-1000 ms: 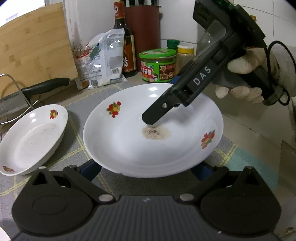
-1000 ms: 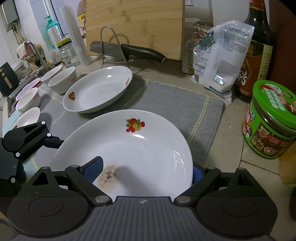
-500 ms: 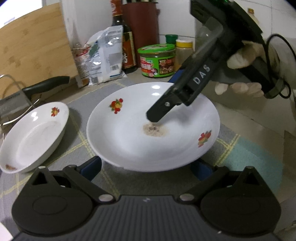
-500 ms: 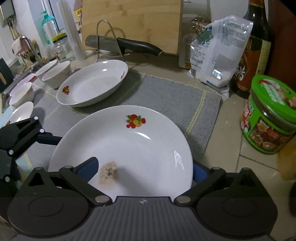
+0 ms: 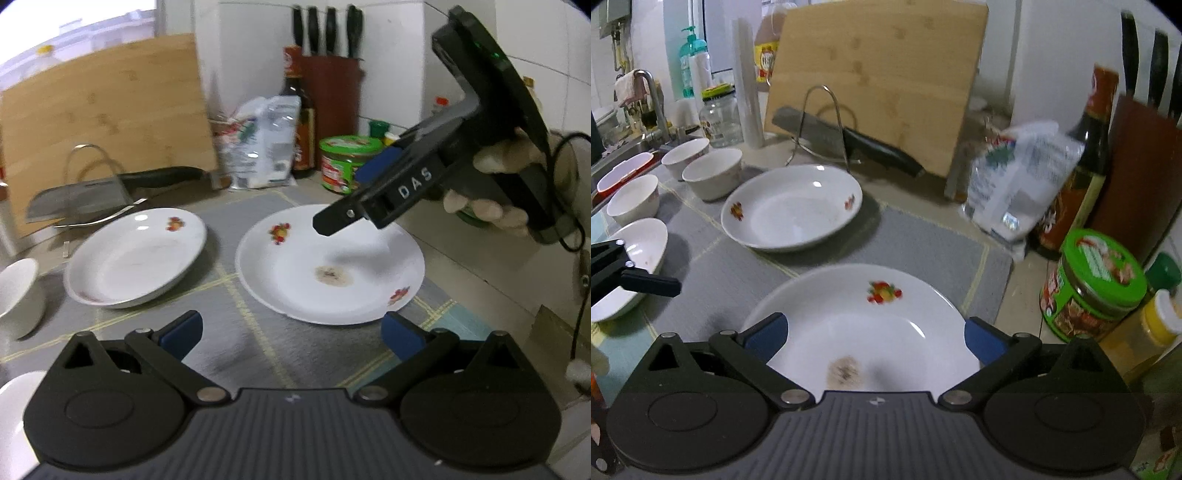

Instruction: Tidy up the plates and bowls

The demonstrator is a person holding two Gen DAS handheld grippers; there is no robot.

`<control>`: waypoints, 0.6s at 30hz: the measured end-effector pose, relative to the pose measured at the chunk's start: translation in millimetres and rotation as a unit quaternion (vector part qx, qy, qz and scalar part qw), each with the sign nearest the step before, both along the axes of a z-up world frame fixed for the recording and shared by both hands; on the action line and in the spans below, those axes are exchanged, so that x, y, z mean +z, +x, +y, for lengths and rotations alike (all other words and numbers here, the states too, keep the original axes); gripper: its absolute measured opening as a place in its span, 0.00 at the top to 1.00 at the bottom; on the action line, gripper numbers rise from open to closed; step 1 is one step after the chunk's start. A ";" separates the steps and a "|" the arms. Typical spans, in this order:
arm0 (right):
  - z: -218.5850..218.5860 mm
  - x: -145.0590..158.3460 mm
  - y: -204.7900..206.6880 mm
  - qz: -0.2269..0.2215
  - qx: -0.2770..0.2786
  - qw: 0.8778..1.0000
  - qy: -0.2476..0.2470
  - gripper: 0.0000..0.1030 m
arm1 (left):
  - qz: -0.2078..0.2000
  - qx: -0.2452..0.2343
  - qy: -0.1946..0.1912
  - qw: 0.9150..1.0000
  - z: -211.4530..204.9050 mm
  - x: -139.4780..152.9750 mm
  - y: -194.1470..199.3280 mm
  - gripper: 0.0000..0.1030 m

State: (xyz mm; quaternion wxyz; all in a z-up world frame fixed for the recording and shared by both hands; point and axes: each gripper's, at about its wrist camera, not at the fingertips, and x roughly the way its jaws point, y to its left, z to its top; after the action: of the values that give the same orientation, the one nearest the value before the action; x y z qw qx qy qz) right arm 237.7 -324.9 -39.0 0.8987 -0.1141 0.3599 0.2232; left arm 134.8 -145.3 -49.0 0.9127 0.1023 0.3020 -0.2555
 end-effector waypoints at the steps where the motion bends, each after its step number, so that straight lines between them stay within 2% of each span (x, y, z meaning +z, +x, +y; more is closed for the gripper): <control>1: 5.1 2.2 -3.3 -0.004 0.001 1.000 -0.002 0.00 | -0.004 0.006 -0.002 1.000 3.9 2.4 -3.7 0.01; 8: 39.8 8.2 -26.0 -0.009 0.003 1.000 0.005 0.00 | -0.020 0.045 -0.005 0.999 36.4 13.2 -27.9 0.01; 18: 110.3 0.7 -60.6 0.023 0.015 0.999 0.033 0.00 | -0.026 0.108 0.001 0.994 109.1 15.6 -72.5 0.01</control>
State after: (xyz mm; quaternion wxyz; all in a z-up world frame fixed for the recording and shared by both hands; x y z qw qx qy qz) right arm 177.0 -214.6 -38.3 0.8899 -0.0842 0.3714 0.2511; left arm 62.2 -36.3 -33.3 0.9423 0.0762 0.2880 -0.1525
